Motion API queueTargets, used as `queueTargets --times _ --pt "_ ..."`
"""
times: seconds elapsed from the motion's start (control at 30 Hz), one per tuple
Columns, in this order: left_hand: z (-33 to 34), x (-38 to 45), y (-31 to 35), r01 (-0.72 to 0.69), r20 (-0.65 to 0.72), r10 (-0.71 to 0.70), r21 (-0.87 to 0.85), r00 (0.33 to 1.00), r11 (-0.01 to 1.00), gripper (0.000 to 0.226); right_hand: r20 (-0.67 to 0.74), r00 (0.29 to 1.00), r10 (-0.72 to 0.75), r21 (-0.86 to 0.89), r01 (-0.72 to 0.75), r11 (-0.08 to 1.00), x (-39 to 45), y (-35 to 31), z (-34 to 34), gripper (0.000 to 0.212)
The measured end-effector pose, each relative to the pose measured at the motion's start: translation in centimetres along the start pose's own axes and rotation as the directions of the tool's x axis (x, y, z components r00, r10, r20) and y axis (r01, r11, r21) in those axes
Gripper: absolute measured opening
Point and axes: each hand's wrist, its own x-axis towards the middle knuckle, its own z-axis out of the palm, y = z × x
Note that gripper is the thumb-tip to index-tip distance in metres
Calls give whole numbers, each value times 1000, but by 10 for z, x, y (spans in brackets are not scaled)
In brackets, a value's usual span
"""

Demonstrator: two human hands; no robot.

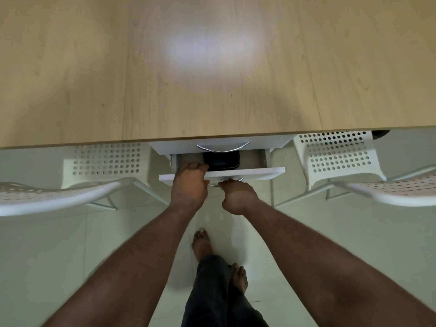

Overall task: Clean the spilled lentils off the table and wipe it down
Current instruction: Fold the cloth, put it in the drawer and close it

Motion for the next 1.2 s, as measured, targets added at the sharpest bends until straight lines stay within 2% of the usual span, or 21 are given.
queueTargets --times 0.07,0.17,0.3,0.4,0.53,0.63,0.77,0.93,1.07,1.2 --pt "-1 -11 2 48 69 -46 -28 997 998 29 16 1000 4 44 -5 999 -15 -1 10 58" --pt "-3 -26 2 121 151 -113 -41 982 992 29 22 1000 12 107 -14 994 -33 0 20 52" --pt "-2 -48 1 150 219 -139 -36 966 988 35 -78 997 5 111 3 994 -54 -1 20 30" --pt "7 -64 -1 193 256 -175 -47 951 980 45 -136 986 100 261 -61 963 -57 3 14 18" --pt "17 -80 -6 282 309 -248 -71 918 957 60 -225 939 261 395 -157 905 -47 12 8 15" --pt "23 -89 -11 307 338 -263 -83 904 948 64 -237 900 366 479 -220 850 -35 16 13 29" --pt "28 -99 -14 307 328 -264 -83 907 948 67 -97 881 463 511 -355 783 -22 13 30 47" --pt "26 -102 -12 279 280 -252 -60 926 958 55 -14 891 454 413 -408 814 -20 16 41 34" --pt "21 -100 -7 276 240 -268 2 933 961 43 -64 895 442 444 -371 816 -23 16 37 24" --pt "13 -94 1 276 203 -300 139 932 951 47 -154 887 436 529 -299 794 -25 16 20 20"
